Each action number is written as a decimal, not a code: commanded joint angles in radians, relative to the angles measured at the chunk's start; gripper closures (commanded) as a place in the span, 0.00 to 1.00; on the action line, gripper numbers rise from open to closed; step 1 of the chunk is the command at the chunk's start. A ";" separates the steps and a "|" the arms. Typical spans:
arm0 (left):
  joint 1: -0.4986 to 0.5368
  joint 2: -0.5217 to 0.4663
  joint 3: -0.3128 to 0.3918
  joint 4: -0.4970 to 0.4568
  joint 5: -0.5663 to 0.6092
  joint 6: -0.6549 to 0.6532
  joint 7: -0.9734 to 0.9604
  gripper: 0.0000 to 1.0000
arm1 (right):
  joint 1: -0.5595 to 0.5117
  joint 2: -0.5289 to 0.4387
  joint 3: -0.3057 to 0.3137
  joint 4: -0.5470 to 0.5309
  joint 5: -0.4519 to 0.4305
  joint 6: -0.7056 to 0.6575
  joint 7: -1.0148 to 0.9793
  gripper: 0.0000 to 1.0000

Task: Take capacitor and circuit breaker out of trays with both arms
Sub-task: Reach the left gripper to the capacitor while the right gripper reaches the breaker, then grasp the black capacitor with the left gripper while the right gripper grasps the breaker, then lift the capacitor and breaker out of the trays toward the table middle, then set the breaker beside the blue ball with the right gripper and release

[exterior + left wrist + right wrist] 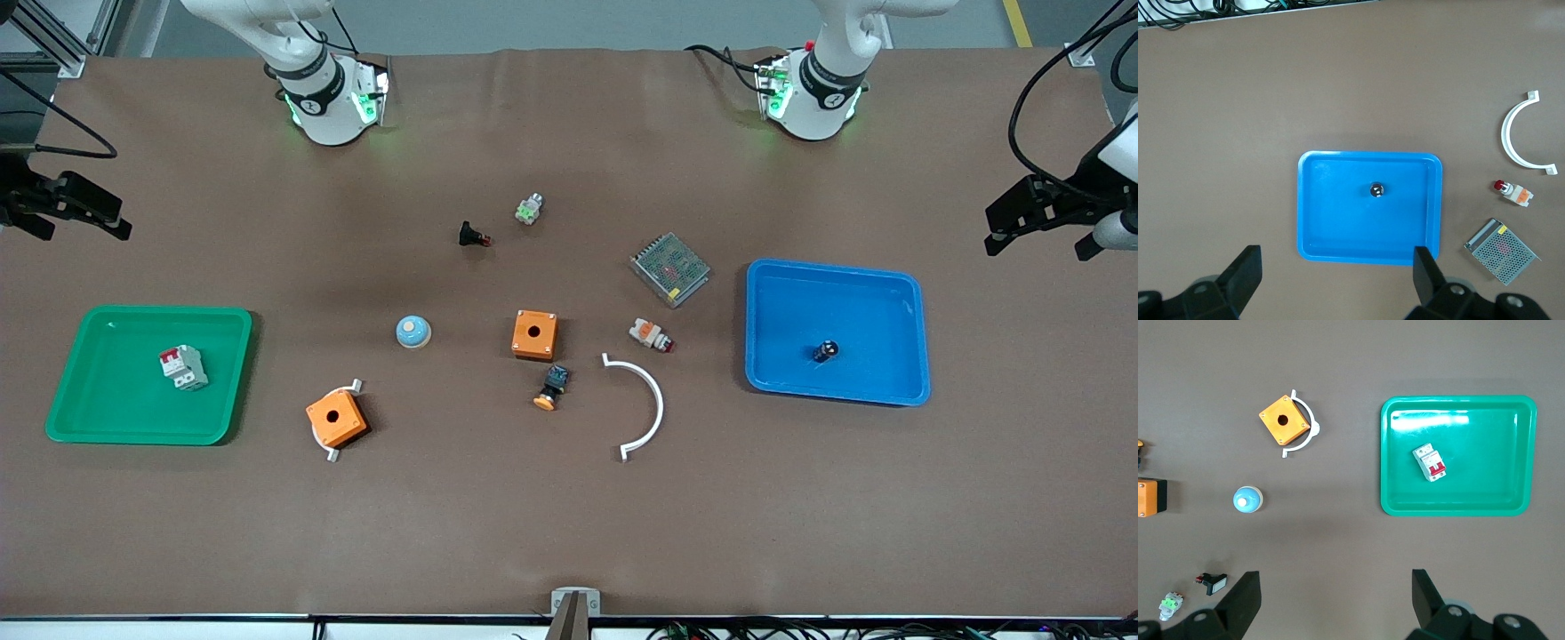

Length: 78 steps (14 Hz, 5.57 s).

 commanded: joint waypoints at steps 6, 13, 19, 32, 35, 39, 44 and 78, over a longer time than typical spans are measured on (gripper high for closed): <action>0.006 0.010 -0.002 0.016 -0.015 -0.021 -0.010 0.00 | -0.021 -0.024 0.015 -0.028 -0.016 0.003 -0.002 0.00; 0.014 0.169 -0.007 -0.049 -0.020 -0.014 0.007 0.00 | -0.113 0.137 0.010 -0.214 -0.017 0.324 -0.215 0.00; 0.000 0.382 -0.040 -0.109 -0.018 0.197 0.007 0.00 | -0.215 0.368 0.009 -0.272 -0.028 0.581 -0.440 0.00; 0.008 0.579 -0.082 -0.248 -0.004 0.437 0.026 0.00 | -0.265 0.599 0.009 -0.207 -0.042 0.719 -0.726 0.28; 0.014 0.550 -0.082 -0.299 0.010 0.445 0.026 0.04 | -0.266 0.614 0.009 -0.203 -0.042 0.725 -0.728 0.48; 0.015 0.539 -0.082 -0.326 0.010 0.451 0.026 0.30 | -0.269 0.620 0.009 -0.201 -0.040 0.747 -0.807 0.76; 0.018 0.536 -0.080 -0.337 0.010 0.449 0.026 0.64 | -0.248 0.588 0.016 -0.138 -0.027 0.637 -0.752 0.99; -0.413 0.901 -0.172 0.220 -0.125 0.741 -0.906 0.80 | 0.465 0.709 0.013 0.057 0.151 0.518 0.590 0.00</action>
